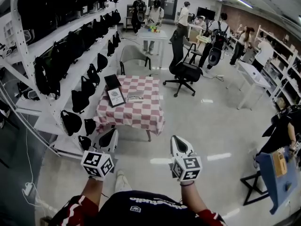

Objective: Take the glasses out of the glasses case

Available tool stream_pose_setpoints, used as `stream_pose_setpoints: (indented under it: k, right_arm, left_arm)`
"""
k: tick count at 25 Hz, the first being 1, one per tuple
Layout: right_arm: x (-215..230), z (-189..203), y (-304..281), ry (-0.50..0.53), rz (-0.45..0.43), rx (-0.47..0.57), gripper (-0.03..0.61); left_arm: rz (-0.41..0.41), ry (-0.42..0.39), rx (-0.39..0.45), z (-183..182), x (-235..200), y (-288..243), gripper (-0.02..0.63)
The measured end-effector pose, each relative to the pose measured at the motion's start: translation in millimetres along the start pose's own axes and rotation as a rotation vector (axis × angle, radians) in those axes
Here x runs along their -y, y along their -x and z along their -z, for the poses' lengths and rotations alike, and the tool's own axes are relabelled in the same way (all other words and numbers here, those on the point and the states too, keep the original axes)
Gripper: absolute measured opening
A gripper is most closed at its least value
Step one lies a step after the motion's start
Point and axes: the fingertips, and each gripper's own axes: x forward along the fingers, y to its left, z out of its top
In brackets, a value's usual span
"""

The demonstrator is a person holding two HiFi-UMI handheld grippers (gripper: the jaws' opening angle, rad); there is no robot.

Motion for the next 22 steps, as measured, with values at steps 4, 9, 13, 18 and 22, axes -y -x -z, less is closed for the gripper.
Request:
stream_pose_setpoints:
  k: [4,9,13,18,22]
  right_arm:
    - [-3.2,-0.1,0.6,-0.011,-0.019,-0.001,0.000]
    - [-1.1,0.1,-1.0,-0.013,-0.027,-0.005,0.002]
    - [-3.3,6.1,-4.4,-0.009,-0.039,-0.025,0.002]
    - [-1.9,9.7,-13.2,-0.008,-0.035,-0.039,0.002]
    - [3.3,8.7,-20.6,-0.005,-0.020,-0.039,0.002]
  left_arm:
    - [-0.001,0.001,-0.005,-1.0,0.2,0.6,0.005]
    - [0.002,-0.006,-0.012,-0.9,2.3,0.4,0.005]
    - [-0.005,0.008,-0.021,4.8,-1.3,-1.1,0.005]
    - [0.004,0.009,-0.035,10.9,-6.6,-10.0,0.005]
    - [0.002,0.017,-0.034,14.3,-17.6,-20.4,0.005]
